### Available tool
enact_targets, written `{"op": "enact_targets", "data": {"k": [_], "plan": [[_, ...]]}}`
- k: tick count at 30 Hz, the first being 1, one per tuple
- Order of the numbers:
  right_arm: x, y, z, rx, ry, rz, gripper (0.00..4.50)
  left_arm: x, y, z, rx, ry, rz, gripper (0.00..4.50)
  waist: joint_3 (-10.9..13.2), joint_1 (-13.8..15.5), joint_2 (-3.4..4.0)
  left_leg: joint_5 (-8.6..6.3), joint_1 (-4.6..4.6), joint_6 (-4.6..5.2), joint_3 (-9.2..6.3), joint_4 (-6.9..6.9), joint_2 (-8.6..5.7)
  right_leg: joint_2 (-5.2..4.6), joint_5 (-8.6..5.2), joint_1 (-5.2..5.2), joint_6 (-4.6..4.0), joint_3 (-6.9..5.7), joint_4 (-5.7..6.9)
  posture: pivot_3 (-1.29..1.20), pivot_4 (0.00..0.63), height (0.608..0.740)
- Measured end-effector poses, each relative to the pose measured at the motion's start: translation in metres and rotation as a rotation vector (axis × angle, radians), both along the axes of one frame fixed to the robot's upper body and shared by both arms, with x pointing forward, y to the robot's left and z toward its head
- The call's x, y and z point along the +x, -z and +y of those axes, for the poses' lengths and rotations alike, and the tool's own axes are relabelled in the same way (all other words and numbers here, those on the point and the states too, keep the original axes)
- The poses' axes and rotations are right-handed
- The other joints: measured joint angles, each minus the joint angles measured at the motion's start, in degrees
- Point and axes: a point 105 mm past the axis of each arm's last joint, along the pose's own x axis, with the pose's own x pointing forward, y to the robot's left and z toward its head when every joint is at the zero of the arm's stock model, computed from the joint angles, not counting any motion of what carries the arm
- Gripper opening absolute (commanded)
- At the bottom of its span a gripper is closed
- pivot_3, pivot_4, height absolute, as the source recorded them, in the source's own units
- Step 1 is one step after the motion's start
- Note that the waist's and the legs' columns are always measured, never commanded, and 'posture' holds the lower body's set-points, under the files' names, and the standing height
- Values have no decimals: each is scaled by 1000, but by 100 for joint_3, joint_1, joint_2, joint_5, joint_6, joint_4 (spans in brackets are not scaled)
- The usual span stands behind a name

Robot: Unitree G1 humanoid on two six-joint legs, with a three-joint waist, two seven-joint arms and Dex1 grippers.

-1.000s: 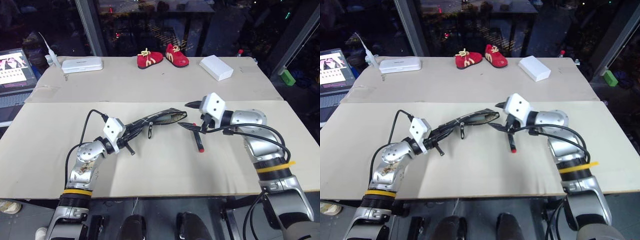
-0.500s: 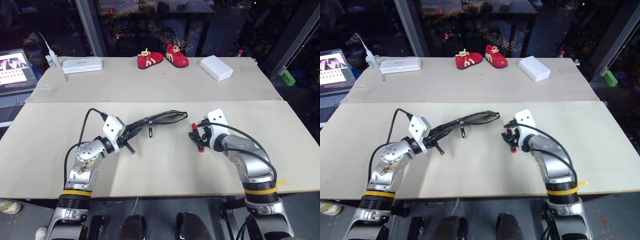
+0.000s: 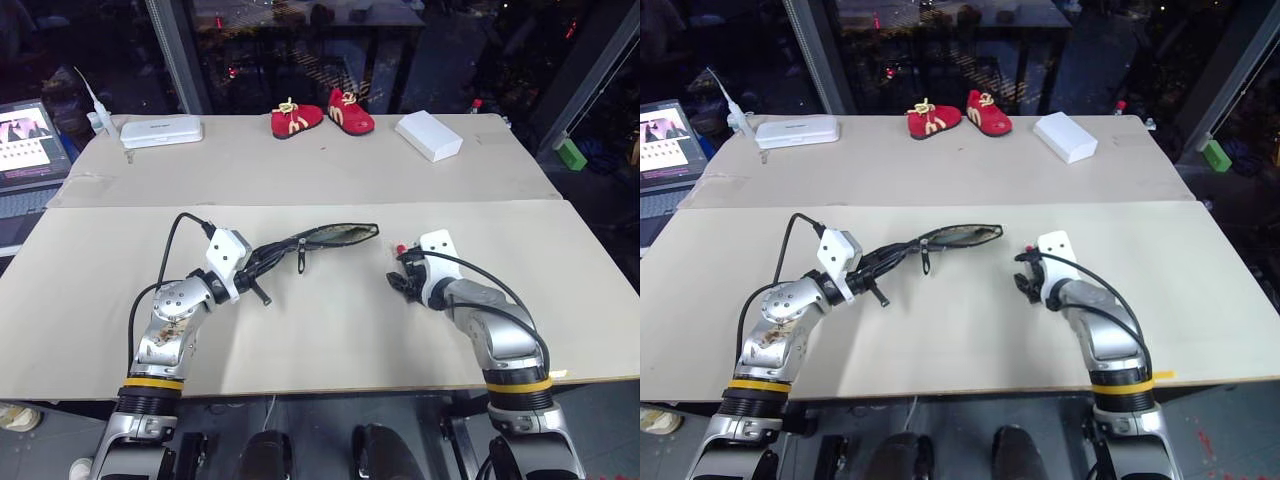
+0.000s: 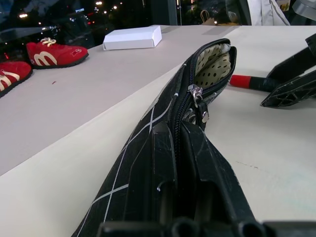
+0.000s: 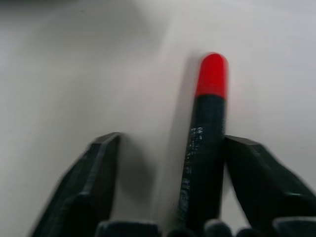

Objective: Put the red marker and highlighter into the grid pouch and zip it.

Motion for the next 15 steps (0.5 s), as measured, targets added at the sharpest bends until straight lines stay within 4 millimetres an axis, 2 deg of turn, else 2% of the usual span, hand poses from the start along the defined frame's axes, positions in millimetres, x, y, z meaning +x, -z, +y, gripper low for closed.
{"op": "enact_targets", "data": {"k": [3,5,11,13,15], "plan": [[-1,1,0,-2,-5,-5,1372,0,0,0,1,2,-3,0,0,0,0,0,1,0,0,0,-1,-1,0,2,0,0,-1,0,150,740],[-2,0,-1,-5,-11,-13,616,0,1,0,1,3,0,0,0,0,-1,0,1,0,0,0,0,0,0,2,0,0,-1,0,150,740],[-2,-3,3,-31,-66,-35,515,0,6,2,3,10,11,0,0,0,0,0,-1,0,-1,0,-1,0,0,-1,0,0,-2,0,150,740],[-2,-9,5,-77,-125,-79,515,0,5,2,3,11,6,0,0,-3,0,0,-4,1,0,0,-1,0,0,-4,1,2,-3,0,150,740],[-1,-25,8,-139,-210,-178,515,0,6,2,4,12,4,0,1,-2,1,0,-9,1,0,0,-3,-1,-1,-9,2,2,-5,0,150,740]]}}
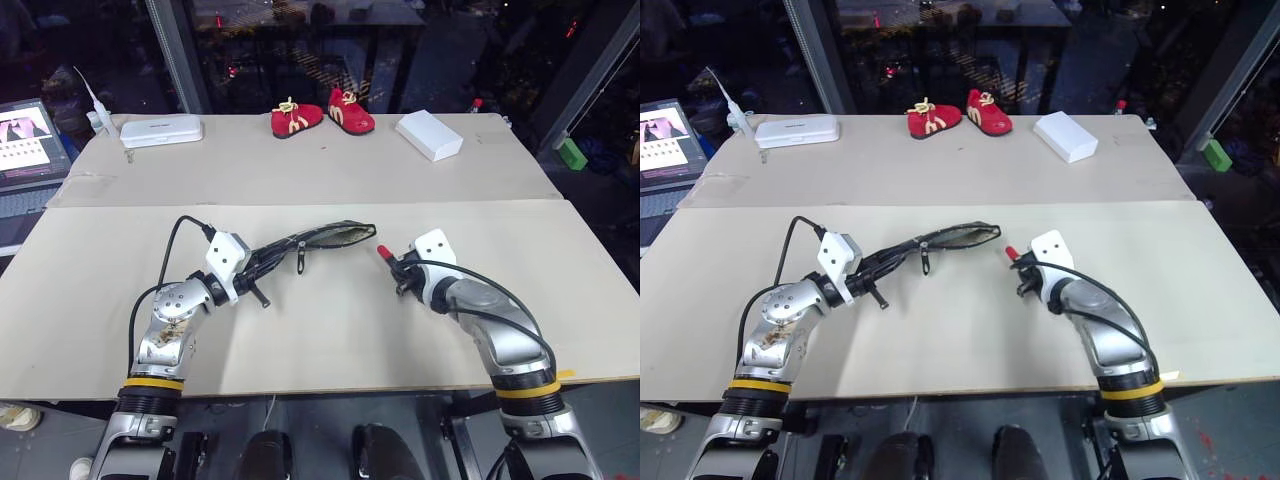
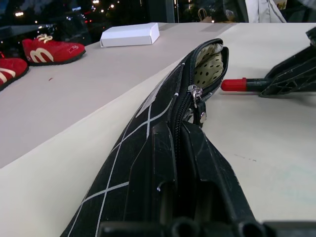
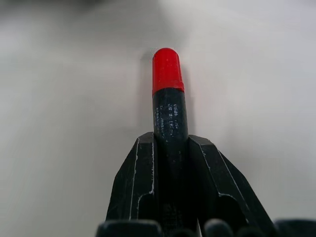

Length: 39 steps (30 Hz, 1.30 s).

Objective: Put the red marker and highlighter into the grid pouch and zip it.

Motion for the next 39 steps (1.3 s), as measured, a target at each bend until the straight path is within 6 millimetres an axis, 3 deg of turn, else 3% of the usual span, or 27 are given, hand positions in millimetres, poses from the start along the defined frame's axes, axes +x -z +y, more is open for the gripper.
{"op": "enact_targets", "data": {"k": [5,8,13,18,29,39], "plan": [[-2,-63,11,-190,-228,-334,515,1,3,2,1,-2,7,0,0,3,-1,0,2,0,0,0,2,3,-1,3,1,-4,-3,0,150,740],[-13,-79,23,-293,-380,-448,515,1,6,3,2,-4,19,0,1,8,-2,0,1,0,0,0,3,5,-1,4,2,-5,-6,0,150,740],[-22,-68,34,-438,-529,-495,515,3,4,3,1,-3,13,0,1,12,-3,0,1,0,6,2,0,0,-1,6,1,-4,-5,0,150,740],[-13,-59,28,-520,-526,-503,515,3,4,3,1,-4,12,0,1,8,-3,0,2,0,8,2,2,2,0,5,1,-3,-3,0,150,740],[3,-46,44,-625,-584,-525,515,4,1,-1,-2,7,-6,0,1,11,-3,0,2,0,13,2,1,1,0,5,0,-4,-3,0,150,740],[14,-45,83,-721,-737,-609,515,0,-5,-10,10,42,-7,0,1,-10,-2,1,4,-1,17,2,4,4,0,4,0,-3,2,0,150,740]]}}
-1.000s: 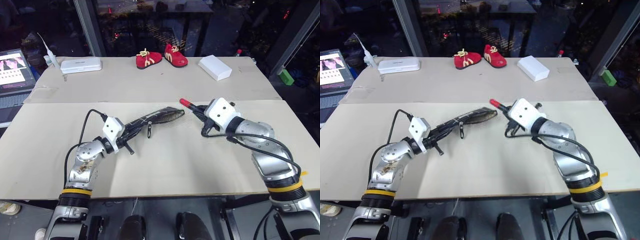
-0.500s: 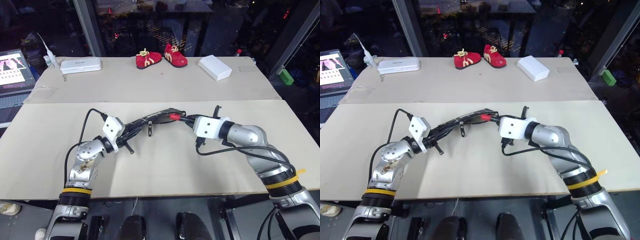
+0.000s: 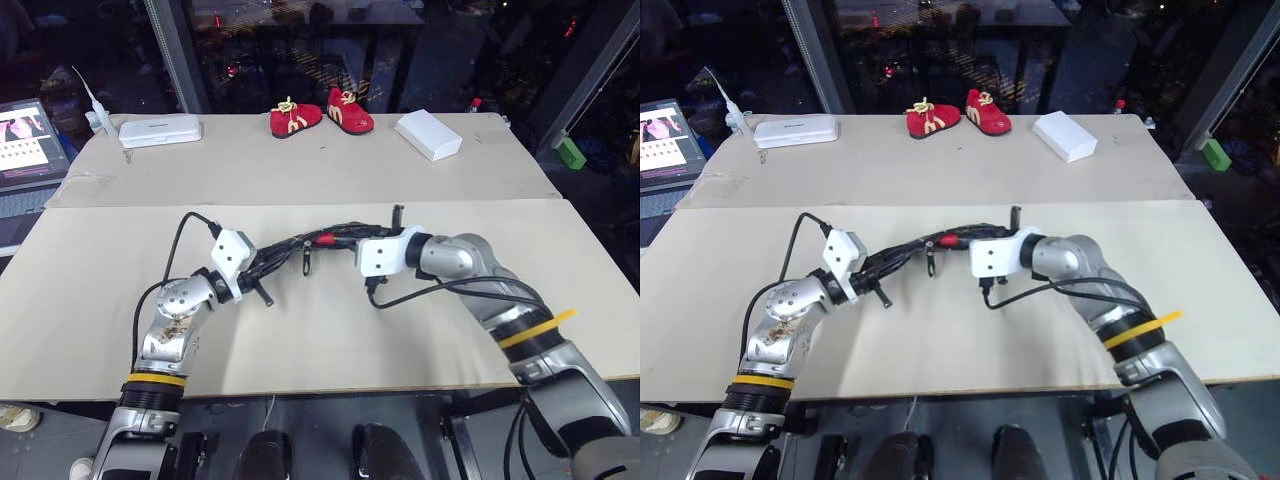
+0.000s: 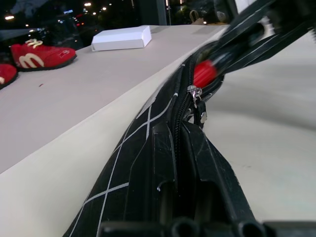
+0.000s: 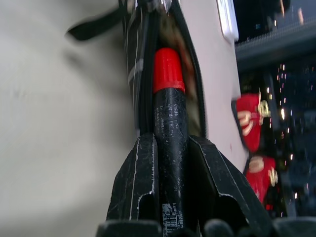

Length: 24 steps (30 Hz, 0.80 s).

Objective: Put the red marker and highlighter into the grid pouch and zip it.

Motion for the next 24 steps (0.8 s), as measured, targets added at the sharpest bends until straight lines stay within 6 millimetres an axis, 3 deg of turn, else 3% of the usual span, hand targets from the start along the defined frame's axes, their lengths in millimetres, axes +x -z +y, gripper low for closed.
{"op": "enact_targets", "data": {"k": [7,9,13,15,21,24], "plan": [[-4,4,29,-23,-116,-10,515,-7,-3,-3,1,20,-1,0,0,12,1,0,-2,0,0,0,1,-2,0,0,0,0,-2,0,150,740],[-6,6,32,-11,-128,20,1526,-9,-1,-2,6,21,9,0,0,19,1,0,-2,0,0,0,1,-3,0,1,0,-1,-2,0,150,740],[-9,7,36,37,-128,85,2709,-9,-1,-2,7,22,10,0,0,18,1,0,0,0,-5,0,1,-4,1,1,-1,0,1,0,150,740],[-4,3,27,51,-93,85,2709,-9,-1,-2,6,24,10,0,0,26,1,0,-1,0,-5,0,0,-5,1,1,-1,-1,1,0,150,740],[9,-29,-23,182,24,67,2709,-9,-1,-2,7,26,9,0,0,22,1,-1,-1,1,-4,-1,1,-3,1,2,-1,-1,-5,0,150,740],[3,-31,-53,347,81,186,2709,-8,-1,-2,6,26,11,0,0,34,1,-1,-1,1,-4,-3,2,-3,1,6,-1,-4,-7,0,150,740]]}}
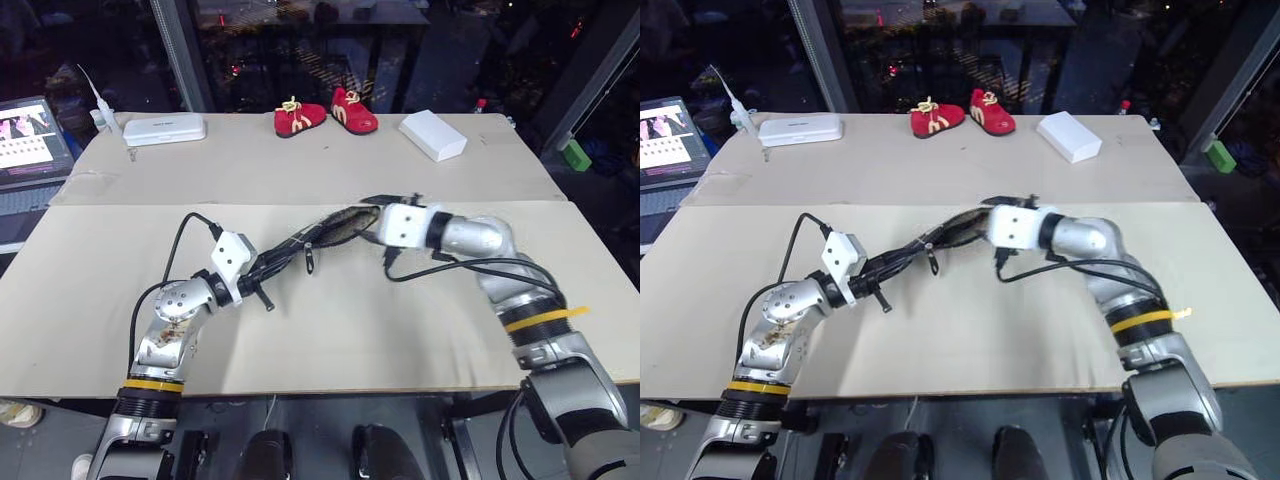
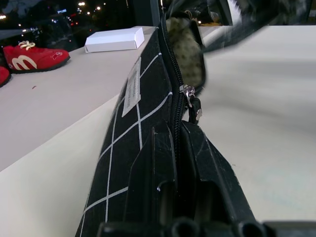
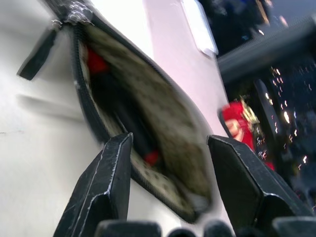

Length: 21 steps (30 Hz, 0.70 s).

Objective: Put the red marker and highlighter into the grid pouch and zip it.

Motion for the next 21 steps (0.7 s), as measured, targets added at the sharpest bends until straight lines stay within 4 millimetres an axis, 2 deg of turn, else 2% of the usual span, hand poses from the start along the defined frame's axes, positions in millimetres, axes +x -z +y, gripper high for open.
{"op": "enact_targets", "data": {"k": [2,3,6,8,10,13,15,21], "plan": [[-12,10,-16,130,16,187,2709,1,0,0,0,2,2,0,0,23,0,0,0,1,-5,0,6,-2,0,2,0,0,0,0,150,740],[-22,22,-25,181,19,325,2709,1,1,0,0,1,3,0,0,36,0,-1,2,2,-9,0,7,-4,0,3,0,2,0,0,150,740],[-48,41,-32,262,-1,554,2709,2,1,1,0,0,3,0,0,48,0,-2,7,3,-10,0,6,-7,1,5,-1,6,2,0,150,740],[-66,51,-27,308,-30,686,2709,2,2,0,-1,3,7,0,0,11,0,-2,21,3,-9,0,4,-1,2,10,-4,12,7,0,150,740],[-75,60,-13,342,-36,730,2709,2,3,1,0,0,9,0,-2,-9,-3,-2,28,2,-11,0,11,11,1,15,-4,12,7,0,150,740],[-74,78,17,375,-8,769,2709,2,3,0,-1,3,5,0,-2,-42,-3,-1,31,0,-7,0,10,15,2,10,-5,22,15,0,150,740],[-59,89,39,378,60,751,2709,2,3,0,-1,3,3,0,-2,-43,-3,0,29,-2,-4,0,8,15,2,6,-5,23,16,0,150,740],[-32,80,77,384,109,668,2709,2,3,-2,-7,9,3,0,-2,7,-3,0,9,-2,-5,1,6,13,1,0,-3,12,5,0,150,740]]}}
